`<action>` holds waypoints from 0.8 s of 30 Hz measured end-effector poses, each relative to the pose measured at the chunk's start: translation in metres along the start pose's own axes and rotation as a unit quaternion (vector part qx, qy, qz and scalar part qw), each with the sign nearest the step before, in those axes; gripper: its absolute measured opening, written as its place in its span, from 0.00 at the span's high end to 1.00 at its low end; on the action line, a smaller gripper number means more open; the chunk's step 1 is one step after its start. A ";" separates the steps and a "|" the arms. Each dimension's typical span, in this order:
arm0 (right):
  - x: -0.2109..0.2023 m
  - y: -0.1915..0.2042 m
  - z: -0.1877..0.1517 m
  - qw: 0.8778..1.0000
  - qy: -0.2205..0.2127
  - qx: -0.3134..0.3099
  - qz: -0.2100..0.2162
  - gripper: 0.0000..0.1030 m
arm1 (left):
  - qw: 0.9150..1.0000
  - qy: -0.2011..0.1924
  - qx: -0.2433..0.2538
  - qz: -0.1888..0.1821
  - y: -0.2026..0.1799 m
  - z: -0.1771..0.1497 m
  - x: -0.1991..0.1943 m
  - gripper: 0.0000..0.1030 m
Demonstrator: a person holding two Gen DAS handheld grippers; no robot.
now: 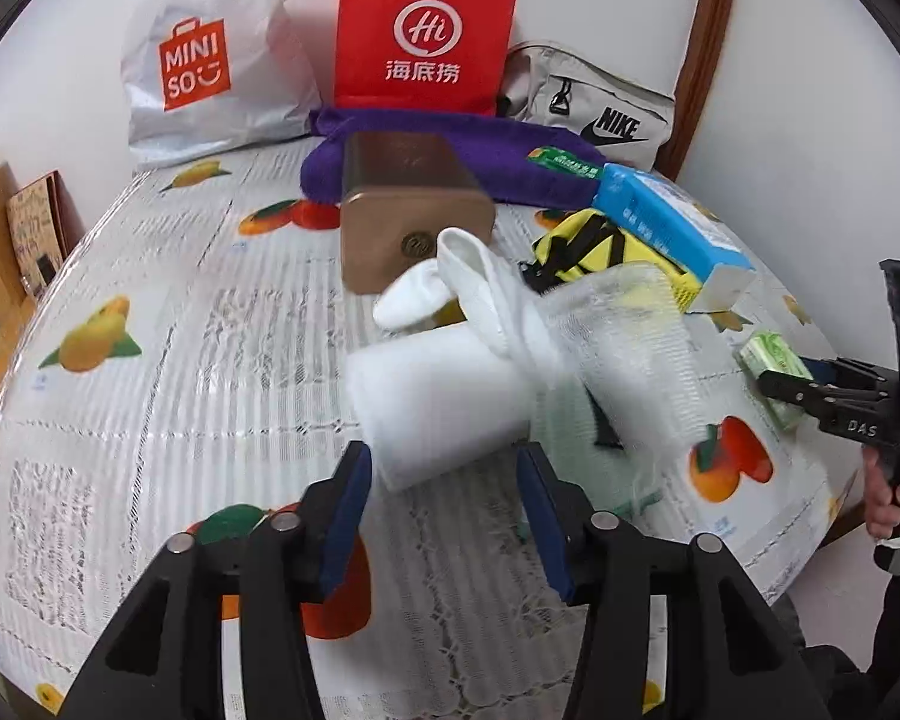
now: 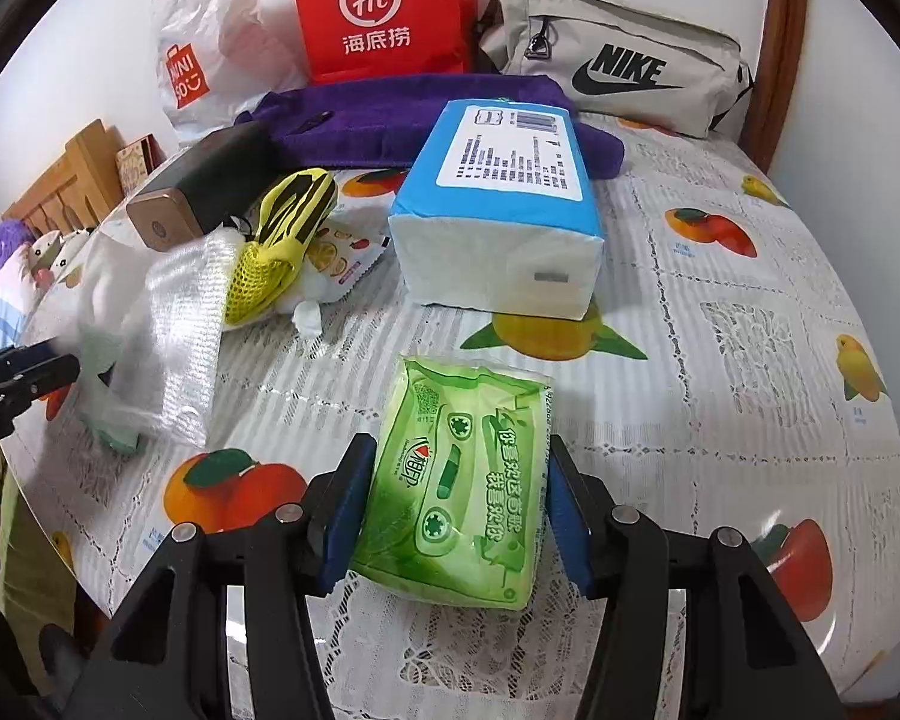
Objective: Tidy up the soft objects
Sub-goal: 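Move the left tool toward the white foam block while the right tool holds the wipes, then close the left tool on the white foam block and lift it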
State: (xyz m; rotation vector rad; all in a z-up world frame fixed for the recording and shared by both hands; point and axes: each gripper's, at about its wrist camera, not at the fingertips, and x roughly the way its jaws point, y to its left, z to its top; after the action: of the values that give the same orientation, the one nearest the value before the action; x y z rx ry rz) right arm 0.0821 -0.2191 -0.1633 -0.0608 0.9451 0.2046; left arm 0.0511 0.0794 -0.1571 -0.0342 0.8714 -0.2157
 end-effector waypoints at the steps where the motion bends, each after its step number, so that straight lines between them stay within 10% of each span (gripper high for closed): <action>1: 0.001 0.000 0.000 1.000 0.002 0.000 -0.001 0.47 | 1.000 0.004 0.004 0.007 0.001 -0.001 0.003 0.50; 13: 0.011 0.001 0.002 1.000 0.013 -0.010 -0.007 0.47 | 0.996 0.000 0.093 0.011 -0.007 0.014 0.029 0.34; 17: 0.013 -0.001 0.002 1.000 0.009 -0.005 -0.007 0.47 | 0.997 -0.008 0.083 -0.007 -0.009 0.016 0.028 0.55; 24: 0.007 0.001 0.001 1.000 0.000 -0.017 -0.009 0.47 | 0.998 -0.031 0.049 -0.023 -0.003 0.009 0.012 0.64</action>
State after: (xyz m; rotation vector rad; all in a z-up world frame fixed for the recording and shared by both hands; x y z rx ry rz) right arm 0.0866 -0.2164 -0.1689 -0.1002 0.9417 0.2042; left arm 0.0644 0.0740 -0.1601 0.0299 0.7983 -0.2983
